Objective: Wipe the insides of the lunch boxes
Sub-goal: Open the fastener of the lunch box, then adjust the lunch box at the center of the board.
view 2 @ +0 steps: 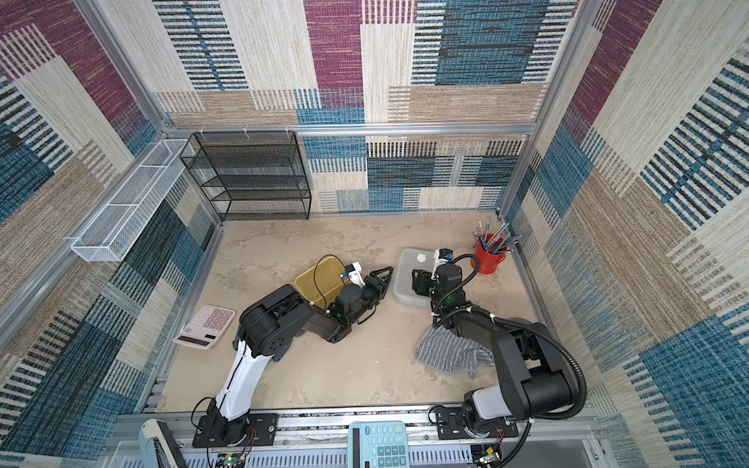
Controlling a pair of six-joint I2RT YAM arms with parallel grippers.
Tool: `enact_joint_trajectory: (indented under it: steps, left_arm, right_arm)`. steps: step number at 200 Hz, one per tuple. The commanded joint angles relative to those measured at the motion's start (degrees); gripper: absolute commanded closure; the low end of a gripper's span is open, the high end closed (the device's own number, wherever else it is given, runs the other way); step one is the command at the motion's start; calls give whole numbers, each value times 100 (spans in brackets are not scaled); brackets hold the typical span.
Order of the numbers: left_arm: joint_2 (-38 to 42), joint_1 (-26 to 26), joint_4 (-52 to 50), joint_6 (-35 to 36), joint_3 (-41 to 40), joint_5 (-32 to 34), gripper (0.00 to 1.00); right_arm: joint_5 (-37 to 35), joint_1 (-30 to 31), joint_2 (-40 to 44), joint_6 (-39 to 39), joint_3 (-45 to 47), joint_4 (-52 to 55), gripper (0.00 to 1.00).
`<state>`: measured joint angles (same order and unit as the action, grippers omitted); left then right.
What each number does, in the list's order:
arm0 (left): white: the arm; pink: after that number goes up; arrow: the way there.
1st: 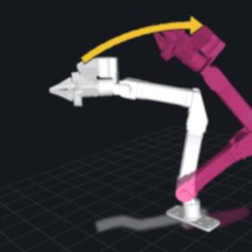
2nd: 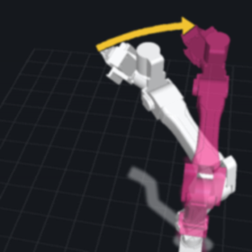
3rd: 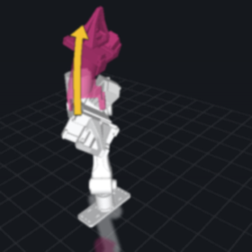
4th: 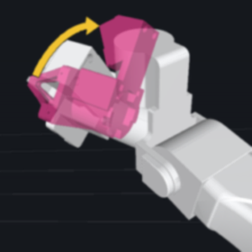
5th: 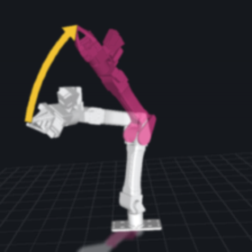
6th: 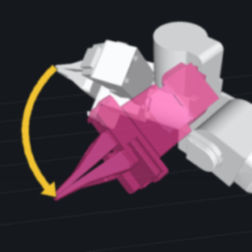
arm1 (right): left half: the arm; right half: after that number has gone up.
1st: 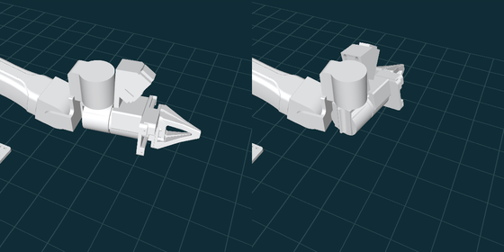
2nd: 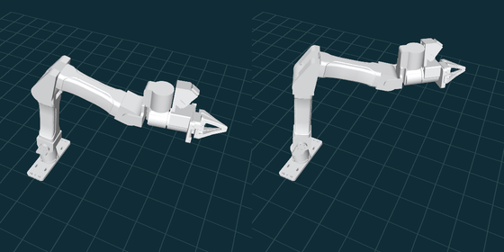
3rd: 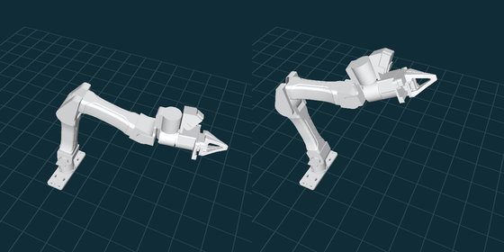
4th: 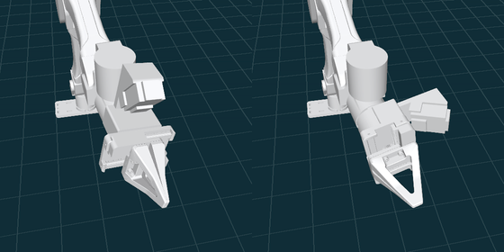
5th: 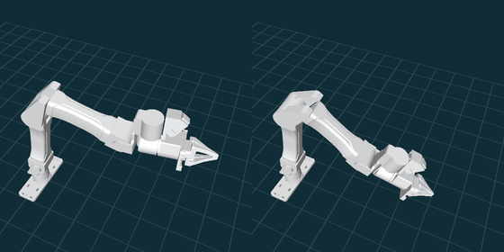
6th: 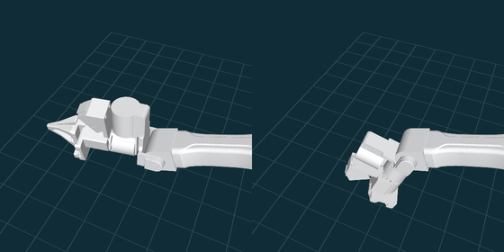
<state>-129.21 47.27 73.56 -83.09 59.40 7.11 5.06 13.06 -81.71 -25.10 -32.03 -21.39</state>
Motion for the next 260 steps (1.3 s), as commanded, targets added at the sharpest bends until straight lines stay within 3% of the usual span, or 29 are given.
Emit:
enact_joint_trajectory:
  steps: [1, 49, 108, 152, 196, 229, 260]
  left_arm:
    - [75, -10, -30, 201, -29, -108, 45]
    - [414, -48, -534, 508, -86, -139, 35]
    - [598, -108, -1294, 866, 227, -368, 27]
    - [981, -150, -2370, 1689, 507, -420, 14]
    - [826, -446, -3526, 2486, 1369, -1060, 6]
    - [565, -543, -5175, 3661, 2512, -1192, 1]
    - [52, -720, -5725, 4242, 3458, -1502, 0]
  right_arm:
    - [192, 4, 75, 5, -46, 838, 28]
    - [53, -10, 613, 40, -242, 1030, 12]
    - [-335, -46, 1357, -40, -44, 1253, 3]
    - [-351, -198, 1905, -134, 318, 1342, 1]
    - [-66, -424, 2307, -334, 808, 1297, 0]
    - [359, -453, 2553, -827, 1236, 1028, 0]
    - [653, -453, 2540, -1280, 1561, 663, 2]
